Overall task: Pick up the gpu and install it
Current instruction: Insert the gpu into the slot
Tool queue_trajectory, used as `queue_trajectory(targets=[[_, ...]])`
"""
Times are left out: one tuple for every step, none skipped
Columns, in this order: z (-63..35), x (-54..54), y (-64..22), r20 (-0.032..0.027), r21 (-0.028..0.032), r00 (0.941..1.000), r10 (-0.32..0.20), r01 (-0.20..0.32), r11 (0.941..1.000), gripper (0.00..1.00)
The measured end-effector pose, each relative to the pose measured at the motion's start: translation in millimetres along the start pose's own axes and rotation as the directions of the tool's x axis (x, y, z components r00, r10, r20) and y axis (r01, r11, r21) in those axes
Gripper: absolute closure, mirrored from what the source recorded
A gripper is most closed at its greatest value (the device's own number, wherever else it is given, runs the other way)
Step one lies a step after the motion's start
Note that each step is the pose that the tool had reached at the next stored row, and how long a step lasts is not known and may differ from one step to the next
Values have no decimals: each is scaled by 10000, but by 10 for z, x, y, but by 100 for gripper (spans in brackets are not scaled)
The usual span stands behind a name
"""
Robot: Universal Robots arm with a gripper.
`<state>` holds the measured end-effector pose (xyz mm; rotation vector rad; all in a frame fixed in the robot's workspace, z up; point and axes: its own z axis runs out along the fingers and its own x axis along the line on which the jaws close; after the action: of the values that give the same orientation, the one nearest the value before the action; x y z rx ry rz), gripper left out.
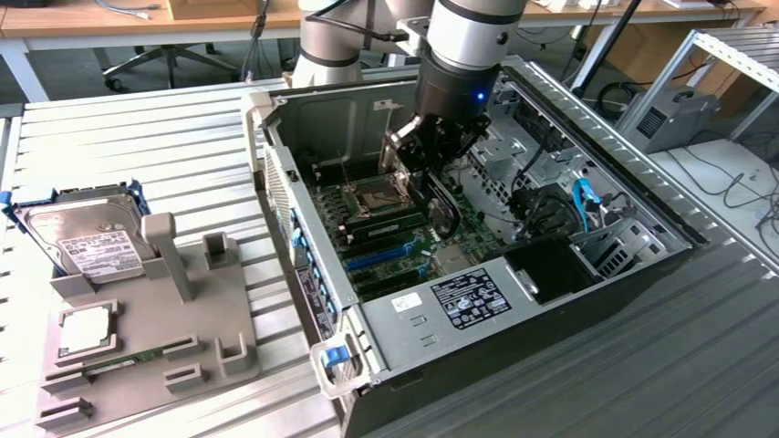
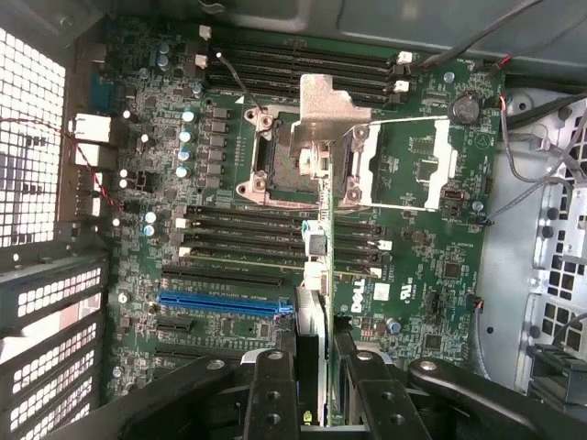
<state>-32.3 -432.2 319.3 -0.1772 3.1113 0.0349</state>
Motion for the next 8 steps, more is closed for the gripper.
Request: queue_trajectory(targets=[[0, 0, 0, -1, -1, 10000, -34, 34, 10000, 74], [0, 0, 0, -2, -2, 10000, -64, 64, 10000, 74], [0, 0, 0, -3, -2, 10000, -94, 94, 10000, 74], [0, 0, 0, -3, -3, 9999, -124, 124, 9999, 74], [0, 0, 0, -3, -4, 9999, -154, 154, 9999, 74], [0, 0, 0, -5, -4, 9998, -185, 185, 9998, 74], [0, 0, 0, -5, -6, 9998, -215, 215, 9998, 74], [0, 0, 0, -6, -7, 9997, -256, 256, 9997, 74]])
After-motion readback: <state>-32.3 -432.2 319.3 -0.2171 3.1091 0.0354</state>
